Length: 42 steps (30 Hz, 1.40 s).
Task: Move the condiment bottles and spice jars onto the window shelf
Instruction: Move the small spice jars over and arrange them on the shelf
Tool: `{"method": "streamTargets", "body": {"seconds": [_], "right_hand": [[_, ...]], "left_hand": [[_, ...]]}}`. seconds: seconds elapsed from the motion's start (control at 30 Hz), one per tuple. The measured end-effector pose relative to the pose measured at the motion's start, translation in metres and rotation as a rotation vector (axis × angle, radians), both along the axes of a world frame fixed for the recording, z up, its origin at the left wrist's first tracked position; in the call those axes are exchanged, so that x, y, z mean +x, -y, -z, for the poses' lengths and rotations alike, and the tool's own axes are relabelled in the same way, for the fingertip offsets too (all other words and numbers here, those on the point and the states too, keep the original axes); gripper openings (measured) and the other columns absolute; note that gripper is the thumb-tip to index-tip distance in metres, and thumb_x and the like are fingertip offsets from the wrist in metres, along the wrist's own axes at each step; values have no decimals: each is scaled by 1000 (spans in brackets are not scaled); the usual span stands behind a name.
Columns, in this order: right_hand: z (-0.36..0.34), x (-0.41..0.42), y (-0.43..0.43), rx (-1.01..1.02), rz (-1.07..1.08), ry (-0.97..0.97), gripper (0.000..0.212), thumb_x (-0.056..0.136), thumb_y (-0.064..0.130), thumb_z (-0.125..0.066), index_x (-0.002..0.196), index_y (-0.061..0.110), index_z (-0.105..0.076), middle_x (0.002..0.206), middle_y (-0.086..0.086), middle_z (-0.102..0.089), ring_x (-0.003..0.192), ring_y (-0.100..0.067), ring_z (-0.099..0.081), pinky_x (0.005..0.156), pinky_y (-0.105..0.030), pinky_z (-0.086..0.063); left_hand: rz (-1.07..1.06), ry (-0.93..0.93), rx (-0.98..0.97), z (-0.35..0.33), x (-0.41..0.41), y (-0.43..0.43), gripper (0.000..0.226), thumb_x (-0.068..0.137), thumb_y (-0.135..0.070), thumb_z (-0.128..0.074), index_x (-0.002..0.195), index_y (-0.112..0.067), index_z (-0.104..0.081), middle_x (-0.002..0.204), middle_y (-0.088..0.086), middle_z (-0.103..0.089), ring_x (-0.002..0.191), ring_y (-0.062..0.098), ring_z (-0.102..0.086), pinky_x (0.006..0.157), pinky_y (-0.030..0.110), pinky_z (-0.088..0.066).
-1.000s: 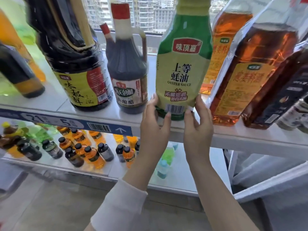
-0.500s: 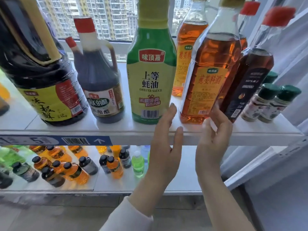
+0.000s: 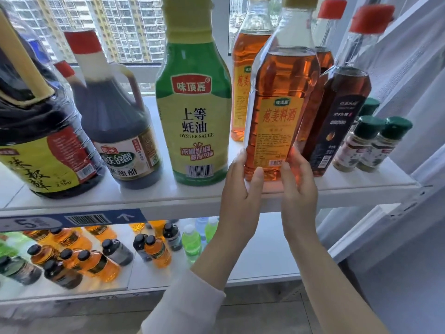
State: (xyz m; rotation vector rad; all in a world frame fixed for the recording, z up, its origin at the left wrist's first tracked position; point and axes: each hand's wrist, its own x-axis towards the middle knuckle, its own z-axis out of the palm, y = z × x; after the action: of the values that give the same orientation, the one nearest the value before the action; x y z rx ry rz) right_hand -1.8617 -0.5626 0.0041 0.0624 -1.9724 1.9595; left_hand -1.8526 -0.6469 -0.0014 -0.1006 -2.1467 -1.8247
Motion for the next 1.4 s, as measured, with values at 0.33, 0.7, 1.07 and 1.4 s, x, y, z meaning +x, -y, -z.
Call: {"method": "streamTargets", "body": {"seconds": [0.33, 0.7, 1.07, 1.4], "right_hand": [[1, 1, 7, 58, -48, -14, 27, 95, 26, -48, 106, 51, -45, 120, 17, -54, 117, 0, -50, 105, -30, -42], [5, -5, -4, 67, -134, -19, 25, 95, 31, -47, 110, 51, -45, 123, 20, -52, 120, 1, -47, 107, -33, -40], [18, -21, -35, 114, -360, -36, 48, 88, 37, -40, 135, 28, -43, 131, 24, -43, 121, 15, -37, 92, 1, -30], [20, -3, -96, 0, -55, -176, 34, 92, 23, -43, 126, 24, -47, 130, 3, -49, 123, -6, -46, 102, -26, -42]], "left_hand": [[-28, 19, 22, 7, -1, 8, 57, 88, -47, -36, 141, -28, -32, 140, -11, -42, 128, -1, -37, 105, 21, -32], [-95, 32, 29, 7, 0, -5, 63, 85, -49, -37, 143, -27, -29, 140, -11, -41, 128, 2, -38, 108, 28, -34], [-237, -20, 28, 1, -3, -26, 48, 88, -35, -42, 135, -26, -40, 132, -9, -52, 120, 0, -49, 105, 31, -40], [-268, -209, -41, 8, 21, -92, 42, 92, -34, -36, 131, -23, -44, 135, -5, -49, 127, 9, -43, 104, 25, -37]]}}
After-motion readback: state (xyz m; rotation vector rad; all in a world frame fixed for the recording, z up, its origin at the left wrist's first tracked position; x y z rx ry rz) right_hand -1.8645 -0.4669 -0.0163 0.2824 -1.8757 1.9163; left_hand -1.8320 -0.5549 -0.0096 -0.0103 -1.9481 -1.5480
